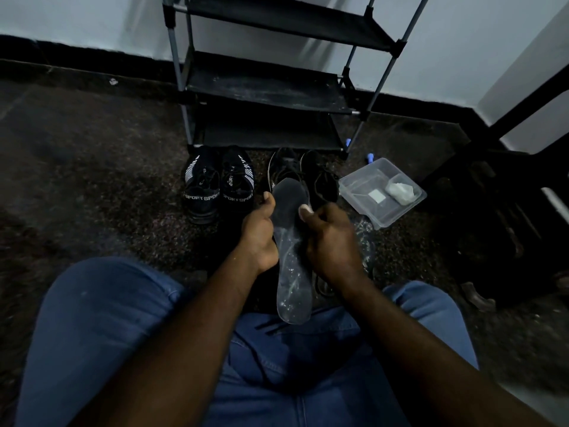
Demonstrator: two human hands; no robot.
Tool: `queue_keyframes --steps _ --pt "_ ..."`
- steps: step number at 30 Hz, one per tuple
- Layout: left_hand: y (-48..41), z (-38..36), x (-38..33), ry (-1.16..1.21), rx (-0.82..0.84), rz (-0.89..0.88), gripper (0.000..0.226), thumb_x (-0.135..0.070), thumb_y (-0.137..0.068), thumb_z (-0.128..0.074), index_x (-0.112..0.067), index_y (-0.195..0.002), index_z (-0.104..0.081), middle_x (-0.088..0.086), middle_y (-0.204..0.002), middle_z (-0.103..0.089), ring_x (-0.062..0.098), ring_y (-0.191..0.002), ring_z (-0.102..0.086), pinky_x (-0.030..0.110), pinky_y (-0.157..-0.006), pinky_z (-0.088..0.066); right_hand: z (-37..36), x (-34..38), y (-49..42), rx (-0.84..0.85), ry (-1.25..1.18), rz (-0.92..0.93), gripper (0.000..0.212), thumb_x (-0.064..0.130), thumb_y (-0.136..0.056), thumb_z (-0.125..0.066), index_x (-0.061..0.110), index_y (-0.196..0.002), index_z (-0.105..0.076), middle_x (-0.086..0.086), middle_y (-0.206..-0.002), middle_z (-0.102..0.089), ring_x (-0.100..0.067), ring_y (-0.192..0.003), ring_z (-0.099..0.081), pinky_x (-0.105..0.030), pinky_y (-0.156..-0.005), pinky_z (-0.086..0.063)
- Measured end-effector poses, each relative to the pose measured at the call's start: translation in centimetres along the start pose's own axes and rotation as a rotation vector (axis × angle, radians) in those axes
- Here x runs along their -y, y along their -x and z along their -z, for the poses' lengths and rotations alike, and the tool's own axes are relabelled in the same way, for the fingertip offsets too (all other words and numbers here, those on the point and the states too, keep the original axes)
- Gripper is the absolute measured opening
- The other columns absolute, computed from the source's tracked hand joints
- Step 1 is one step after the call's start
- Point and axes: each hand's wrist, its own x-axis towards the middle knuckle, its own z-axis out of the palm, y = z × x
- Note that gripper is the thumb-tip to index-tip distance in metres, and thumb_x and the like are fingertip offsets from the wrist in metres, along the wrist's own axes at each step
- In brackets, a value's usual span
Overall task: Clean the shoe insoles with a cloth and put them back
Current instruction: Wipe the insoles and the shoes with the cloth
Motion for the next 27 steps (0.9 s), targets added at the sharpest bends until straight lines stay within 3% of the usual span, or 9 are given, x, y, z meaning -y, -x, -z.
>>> queue_keyframes --steps 3,6,9,11,14,17,21,24,27 --pt "-0.1 0.2 -0.1 -0.003 0.002 0.013 0.074 -0.063 -0.100 -0.044 -0.003 -0.142 -0.055 0.023 -0.128 -0.067 0.034 -0.102 -0.072 0.041 -0.079 -0.062 -0.2 0.7 0.5 0.069 0.045 0.154 0.047 0.008 -0.085 -0.072 0.013 -0.132 -0.067 -0.010 -0.101 -0.057 -0.028 -0.089 -0.054 -0.035 -0.073 -0.050" --pt "-0.1 0.1 0.0 -0.031 0.043 0.004 0.073 -0.062 -0.101 -0.044 -0.001 -0.142 -0.055 0.024 -0.136 -0.062 0.035 -0.114 -0.067 0.044 -0.095 -0.057 -0.3 0.1 -0.1 -0.031 -0.021 -0.003 0.045 0.006 -0.085 -0.063 0.013 -0.129 -0.069 -0.010 -0.099 -0.057 -0.030 -0.088 -0.056 -0.038 -0.074 -0.053" --pt "0.0 0.1 -0.1 -0.032 0.078 0.012 0.070 -0.061 -0.103 -0.038 -0.004 -0.139 -0.058 0.019 -0.128 -0.067 0.030 -0.109 -0.070 0.039 -0.093 -0.057 -0.5 1.7 -0.1 0.055 -0.018 0.107 0.043 0.018 -0.089 -0.054 0.012 -0.129 -0.069 -0.011 -0.102 -0.058 -0.031 -0.091 -0.056 -0.038 -0.074 -0.052" --pt "0.2 -0.1 -0.2 -0.036 0.106 0.017 0.074 -0.063 -0.102 -0.035 -0.006 -0.145 -0.053 0.018 -0.138 -0.062 0.029 -0.122 -0.065 0.038 -0.100 -0.054 -0.5 2.4 -0.3 0.048 -0.066 0.105 0.041 0.015 -0.087 -0.057 0.013 -0.125 -0.072 -0.012 -0.102 -0.059 -0.033 -0.091 -0.057 -0.037 -0.077 -0.053" --pt "0.4 -0.3 -0.3 -0.027 0.141 -0.010 0.076 -0.065 -0.102 -0.034 -0.009 -0.152 -0.046 0.019 -0.155 -0.046 0.031 -0.143 -0.047 0.043 -0.120 -0.035 -0.7 2.3 -0.8 -0.018 -0.085 0.035 0.043 0.014 -0.087 -0.051 0.013 -0.122 -0.074 -0.012 -0.101 -0.061 -0.034 -0.091 -0.059 -0.038 -0.080 -0.055" --pt "0.4 0.0 -0.5 -0.014 0.131 -0.029 0.071 -0.063 -0.104 -0.033 -0.010 -0.144 -0.056 0.019 -0.143 -0.059 0.030 -0.133 -0.056 0.039 -0.114 -0.043 -0.7 2.6 -0.2 -0.002 -0.071 0.088 0.047 0.020 -0.090 -0.043 0.013 -0.125 -0.073 -0.011 -0.100 -0.061 -0.032 -0.090 -0.057 -0.036 -0.075 -0.052" --pt "0.5 -0.1 -0.7 -0.051 0.130 -0.052 0.072 -0.062 -0.104 -0.030 -0.007 -0.146 -0.053 0.020 -0.144 -0.058 0.030 -0.133 -0.057 0.038 -0.111 -0.046 -0.3 2.3 -0.3 -0.025 -0.047 0.159 0.035 0.015 -0.091 -0.055 0.013 -0.118 -0.076 -0.009 -0.092 -0.062 -0.030 -0.084 -0.055 -0.040 -0.081 -0.051" --pt "0.6 -0.5 -0.3 -0.103 0.143 -0.036 0.071 -0.061 -0.104 -0.032 -0.009 -0.148 -0.051 0.016 -0.147 -0.055 0.030 -0.138 -0.052 0.043 -0.118 -0.037 0.2 1.7 -2.0 -0.096 -0.014 0.058 0.027 0.019 -0.091 -0.059 0.016 -0.107 -0.080 -0.006 -0.090 -0.066 -0.028 -0.081 -0.055 -0.035 -0.072 -0.050" --pt "0.6 -0.3 0.1 -0.142 0.143 -0.046 0.067 -0.060 -0.103 -0.036 -0.010 -0.145 -0.055 0.016 -0.143 -0.059 0.030 -0.135 -0.054 0.044 -0.117 -0.038 0.4 1.6 -3.2 -0.132 0.033 -0.002 0.023 0.017 -0.088 -0.065 0.018 -0.104 -0.081 -0.006 -0.089 -0.069 -0.029 -0.078 -0.055 -0.039 -0.069 -0.051"
